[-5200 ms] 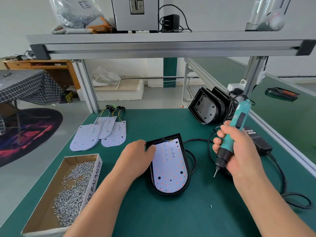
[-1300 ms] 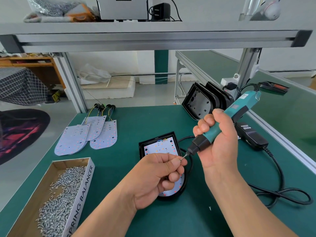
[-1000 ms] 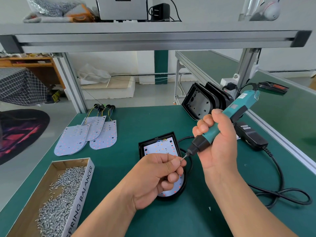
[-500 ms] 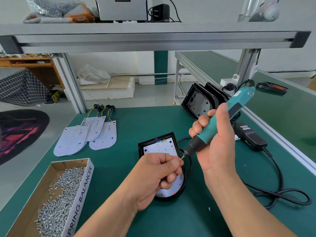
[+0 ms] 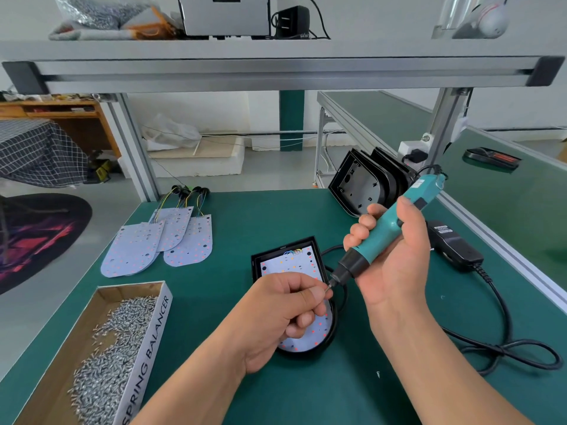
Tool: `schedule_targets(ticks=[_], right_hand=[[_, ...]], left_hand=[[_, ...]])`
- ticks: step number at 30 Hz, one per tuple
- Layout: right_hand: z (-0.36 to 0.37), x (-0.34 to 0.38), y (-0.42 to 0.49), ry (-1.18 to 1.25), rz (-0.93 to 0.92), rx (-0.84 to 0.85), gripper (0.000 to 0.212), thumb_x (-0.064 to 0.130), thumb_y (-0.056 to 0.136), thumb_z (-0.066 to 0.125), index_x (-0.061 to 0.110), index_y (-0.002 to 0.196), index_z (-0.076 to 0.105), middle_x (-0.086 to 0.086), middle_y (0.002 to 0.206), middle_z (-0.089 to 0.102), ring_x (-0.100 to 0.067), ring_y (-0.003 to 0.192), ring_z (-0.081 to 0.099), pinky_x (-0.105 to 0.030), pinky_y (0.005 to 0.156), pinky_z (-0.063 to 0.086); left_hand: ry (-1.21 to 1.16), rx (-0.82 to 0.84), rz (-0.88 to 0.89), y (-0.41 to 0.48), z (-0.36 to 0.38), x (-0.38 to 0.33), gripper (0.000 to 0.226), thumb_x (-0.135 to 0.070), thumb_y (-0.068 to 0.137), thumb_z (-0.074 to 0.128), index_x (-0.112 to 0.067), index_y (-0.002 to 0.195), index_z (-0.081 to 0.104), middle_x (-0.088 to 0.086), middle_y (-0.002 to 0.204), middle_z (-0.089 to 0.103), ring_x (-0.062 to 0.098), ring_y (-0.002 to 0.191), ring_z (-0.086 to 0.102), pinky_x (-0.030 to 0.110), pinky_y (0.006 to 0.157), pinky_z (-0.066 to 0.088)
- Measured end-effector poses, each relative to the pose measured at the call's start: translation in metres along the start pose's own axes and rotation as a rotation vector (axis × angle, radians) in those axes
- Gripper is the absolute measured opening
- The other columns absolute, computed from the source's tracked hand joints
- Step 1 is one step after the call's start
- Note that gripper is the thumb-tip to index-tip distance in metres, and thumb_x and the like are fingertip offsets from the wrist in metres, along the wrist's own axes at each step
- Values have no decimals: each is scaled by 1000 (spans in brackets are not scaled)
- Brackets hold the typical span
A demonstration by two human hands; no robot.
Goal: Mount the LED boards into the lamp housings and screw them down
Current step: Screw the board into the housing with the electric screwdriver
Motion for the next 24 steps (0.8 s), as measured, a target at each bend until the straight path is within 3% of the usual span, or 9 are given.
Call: schedule_targets(ticks=[6, 13, 17, 19, 22, 24], right_hand=[[0, -5, -3, 12, -17, -6, 34, 47, 100, 60, 14, 92, 60, -1, 74, 50, -16, 59, 48, -26, 55, 43], [-2, -6, -1, 67, -5, -23, 36, 51, 101, 60, 15, 93, 59, 0, 75, 49, -15, 58, 47, -25, 54, 42], [-3, -6, -1, 99, -9, -32, 38, 52, 100, 60, 15, 93, 58, 0, 75, 48, -15, 58, 48, -25, 54, 42], [-4, -5, 0, 123, -5, -33, 40, 53, 99, 61, 14, 92, 58, 0, 75, 48, -15, 58, 47, -25, 54, 42], [-6, -4, 1, 138, -7, -34, 41, 54, 98, 61, 14, 90, 59, 0, 75, 48, -15, 58, 47, -25, 54, 43], [-6, -2, 1, 143, -17, -28, 41, 54, 98, 61, 14, 90, 59, 0, 74, 48, -16, 58, 47, -25, 53, 43]], left_hand=[[71, -47, 56, -1, -1, -3, 14, -4, 103, 66, -7, 115, 73, 5, 77, 70, 10, 55, 49, 17, 50, 38], [133, -43, 96, -1, -1, -5, 15, -9, 104, 66, -12, 117, 74, 2, 80, 72, 9, 58, 51, 18, 53, 39], [136, -13, 104, -2, 1, -7, 17, -31, 98, 71, -16, 102, 77, 1, 74, 69, 9, 55, 48, 17, 51, 39], [146, 3, 72, -2, 3, -6, 31, -45, 101, 69, -15, 94, 76, 2, 71, 66, 11, 53, 43, 17, 51, 38], [61, -73, 14, -1, -6, -6, 47, -53, 103, 63, -9, 108, 75, 7, 78, 68, 15, 55, 45, 21, 48, 37], [112, -220, 40, -1, -28, -16, 43, -48, 107, 60, -9, 102, 76, 5, 74, 66, 15, 53, 44, 21, 45, 34]])
Point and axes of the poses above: each hand's wrist, its own y-axis towards the middle knuckle, its own z-axis out of the palm, x = y × z, the point moved 7 cm from there along y, towards the middle knuckle
